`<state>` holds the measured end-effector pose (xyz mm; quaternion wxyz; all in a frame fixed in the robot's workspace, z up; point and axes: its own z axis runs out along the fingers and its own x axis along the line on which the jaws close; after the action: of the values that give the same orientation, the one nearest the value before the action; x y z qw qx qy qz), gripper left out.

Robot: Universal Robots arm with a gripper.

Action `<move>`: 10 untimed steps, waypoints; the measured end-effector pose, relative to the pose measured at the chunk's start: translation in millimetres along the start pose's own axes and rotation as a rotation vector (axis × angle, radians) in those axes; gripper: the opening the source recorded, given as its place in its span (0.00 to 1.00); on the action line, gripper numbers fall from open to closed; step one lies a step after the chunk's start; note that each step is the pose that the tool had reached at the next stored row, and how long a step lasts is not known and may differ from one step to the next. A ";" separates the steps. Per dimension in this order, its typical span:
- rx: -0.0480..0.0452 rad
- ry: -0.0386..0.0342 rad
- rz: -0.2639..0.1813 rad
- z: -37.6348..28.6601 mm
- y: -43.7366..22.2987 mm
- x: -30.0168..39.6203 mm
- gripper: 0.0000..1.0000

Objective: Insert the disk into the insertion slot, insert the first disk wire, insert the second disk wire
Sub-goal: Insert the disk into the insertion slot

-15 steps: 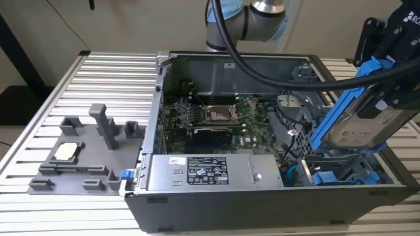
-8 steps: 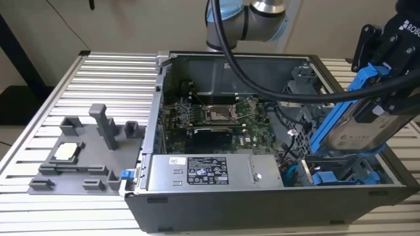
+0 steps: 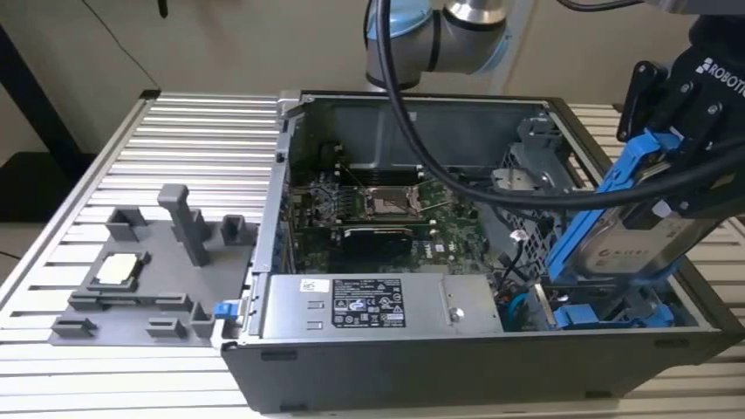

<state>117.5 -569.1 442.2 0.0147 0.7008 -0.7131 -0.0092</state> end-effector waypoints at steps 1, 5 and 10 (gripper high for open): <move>0.0001 -0.0001 0.000 1.3 -0.4 0.0 0.33; 0.0002 0.0000 -0.001 6.1 -2.2 0.1 0.33; 0.0002 0.0001 -0.003 11.9 -4.3 0.5 0.33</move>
<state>121.4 -569.7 430.1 0.0146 0.7018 -0.7122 -0.0091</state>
